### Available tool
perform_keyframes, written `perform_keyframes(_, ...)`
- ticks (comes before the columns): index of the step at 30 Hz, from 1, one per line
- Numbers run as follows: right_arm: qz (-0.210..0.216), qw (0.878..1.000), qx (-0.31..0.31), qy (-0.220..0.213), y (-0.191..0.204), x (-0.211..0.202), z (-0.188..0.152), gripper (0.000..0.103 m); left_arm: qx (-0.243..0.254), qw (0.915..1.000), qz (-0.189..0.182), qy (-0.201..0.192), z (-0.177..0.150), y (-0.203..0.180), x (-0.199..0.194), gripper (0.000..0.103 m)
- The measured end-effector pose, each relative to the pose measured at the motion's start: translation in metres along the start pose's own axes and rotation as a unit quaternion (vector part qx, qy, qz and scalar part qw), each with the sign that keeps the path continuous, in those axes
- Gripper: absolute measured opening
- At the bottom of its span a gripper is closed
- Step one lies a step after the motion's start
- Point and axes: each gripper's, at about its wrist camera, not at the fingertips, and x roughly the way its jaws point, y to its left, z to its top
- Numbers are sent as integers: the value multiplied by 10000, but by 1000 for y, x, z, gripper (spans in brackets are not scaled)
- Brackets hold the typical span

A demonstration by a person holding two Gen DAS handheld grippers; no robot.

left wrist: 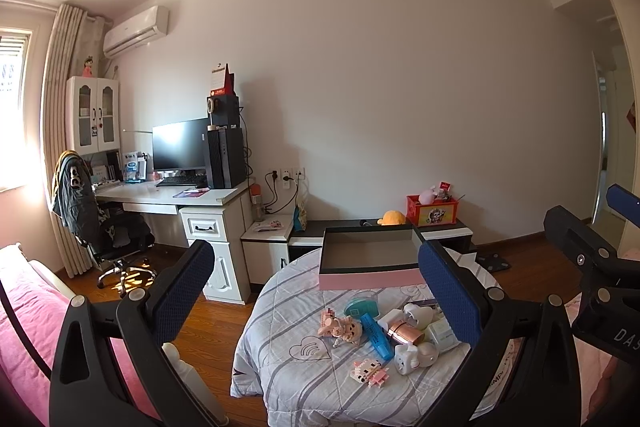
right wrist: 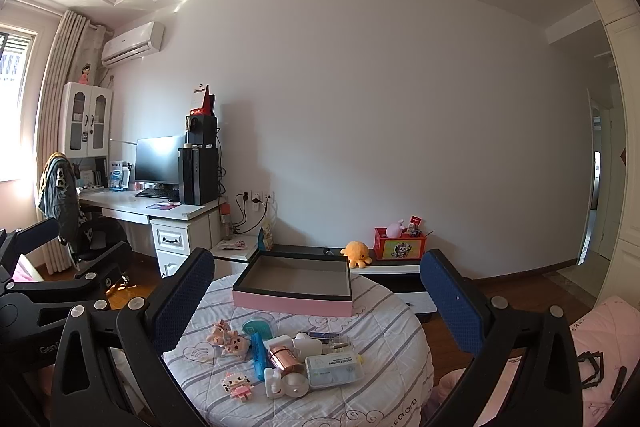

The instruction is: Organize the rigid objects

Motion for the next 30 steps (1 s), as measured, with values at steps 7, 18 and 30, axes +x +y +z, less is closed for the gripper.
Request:
perform_keyframes(7,19,10000,42,83,-1,5,-3,103,18,9999,60,121,-3,4,13,103)
perform_keyframes(18,57,9977,171,650,-9,46,-32,103,33,9970,56,767,-35,-1,75,103)
perform_keyframes(30,68,9786,420,2011,-38,130,-129,103,562,9721,-394,2244,-151,-39,166,103)
